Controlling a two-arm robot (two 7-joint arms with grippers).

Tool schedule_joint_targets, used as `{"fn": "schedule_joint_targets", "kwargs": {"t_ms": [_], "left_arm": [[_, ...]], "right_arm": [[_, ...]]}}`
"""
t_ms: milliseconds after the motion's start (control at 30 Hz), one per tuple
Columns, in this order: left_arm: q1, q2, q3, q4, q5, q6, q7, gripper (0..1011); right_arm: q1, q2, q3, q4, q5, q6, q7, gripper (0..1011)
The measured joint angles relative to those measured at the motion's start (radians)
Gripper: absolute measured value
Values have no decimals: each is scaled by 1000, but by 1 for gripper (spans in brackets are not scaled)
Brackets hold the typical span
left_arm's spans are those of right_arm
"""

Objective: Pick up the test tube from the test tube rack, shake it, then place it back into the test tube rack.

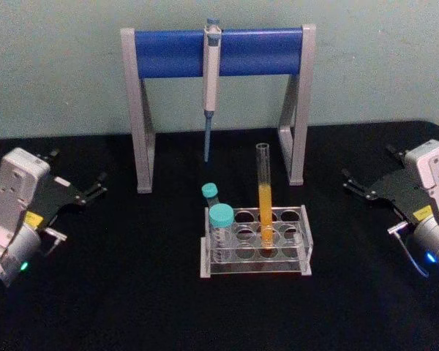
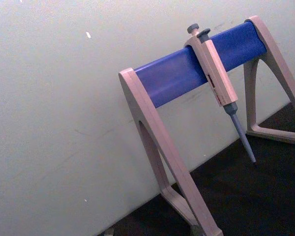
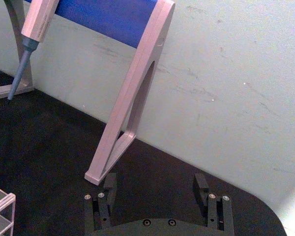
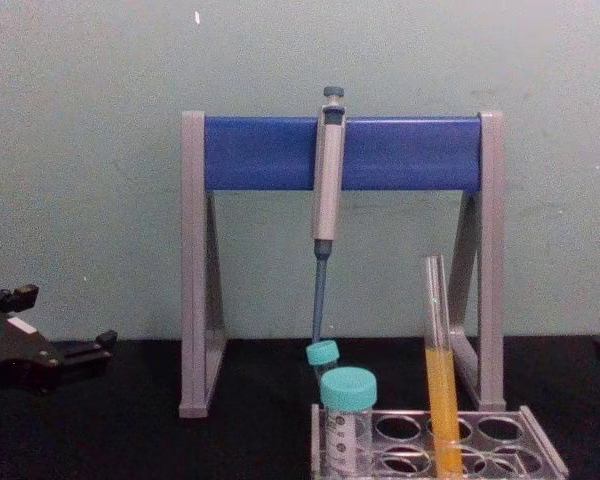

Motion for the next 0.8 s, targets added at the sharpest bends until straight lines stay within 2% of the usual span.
{"fn": "schedule_joint_targets", "kwargs": {"t_ms": [800], "left_arm": [[0, 0, 0, 0, 0, 0, 0, 1002]], "right_arm": [[0, 0, 0, 0, 0, 0, 0, 1000]]}}
